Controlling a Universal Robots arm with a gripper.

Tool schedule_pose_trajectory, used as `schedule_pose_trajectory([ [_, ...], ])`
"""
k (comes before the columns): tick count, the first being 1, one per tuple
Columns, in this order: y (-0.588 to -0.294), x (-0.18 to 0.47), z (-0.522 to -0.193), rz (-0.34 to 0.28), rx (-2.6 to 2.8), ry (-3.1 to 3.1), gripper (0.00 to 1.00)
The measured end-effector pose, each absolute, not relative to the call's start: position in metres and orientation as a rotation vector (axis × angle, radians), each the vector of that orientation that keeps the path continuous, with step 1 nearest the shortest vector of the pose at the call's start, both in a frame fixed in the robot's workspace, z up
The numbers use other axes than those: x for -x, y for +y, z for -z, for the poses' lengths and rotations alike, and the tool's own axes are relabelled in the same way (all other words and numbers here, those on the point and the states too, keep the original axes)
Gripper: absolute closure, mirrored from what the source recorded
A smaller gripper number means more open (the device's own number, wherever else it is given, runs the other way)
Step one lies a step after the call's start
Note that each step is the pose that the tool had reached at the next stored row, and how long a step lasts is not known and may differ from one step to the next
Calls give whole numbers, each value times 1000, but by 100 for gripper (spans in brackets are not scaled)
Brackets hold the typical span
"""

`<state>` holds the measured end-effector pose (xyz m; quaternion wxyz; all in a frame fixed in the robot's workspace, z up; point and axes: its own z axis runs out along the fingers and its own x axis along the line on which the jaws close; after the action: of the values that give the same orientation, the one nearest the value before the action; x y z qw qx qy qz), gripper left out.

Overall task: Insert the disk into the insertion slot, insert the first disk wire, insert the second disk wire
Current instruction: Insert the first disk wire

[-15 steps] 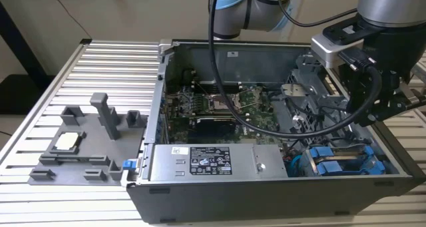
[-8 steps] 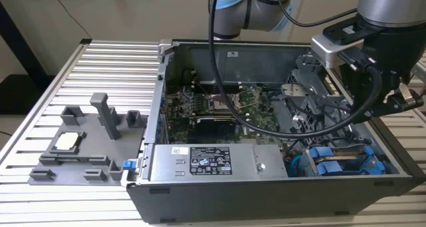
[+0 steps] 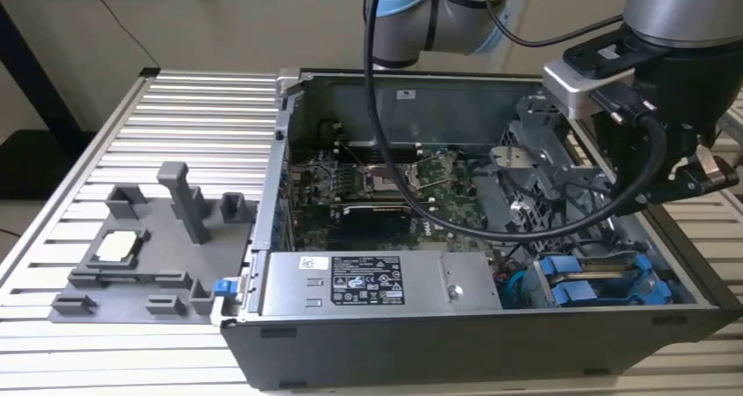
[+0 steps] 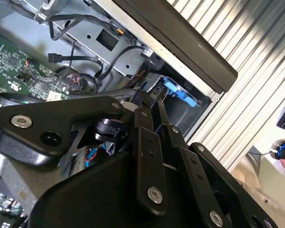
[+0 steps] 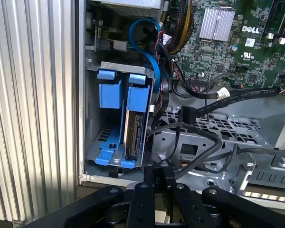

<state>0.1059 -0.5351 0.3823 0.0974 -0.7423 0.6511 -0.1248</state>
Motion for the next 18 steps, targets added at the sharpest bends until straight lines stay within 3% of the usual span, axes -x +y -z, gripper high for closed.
schedule_pose_trajectory([
  [9, -536, -130, -382, 294, 2246, 1967, 81],
  [18, -537, -146, -382, 163, 2318, 2027, 81],
])
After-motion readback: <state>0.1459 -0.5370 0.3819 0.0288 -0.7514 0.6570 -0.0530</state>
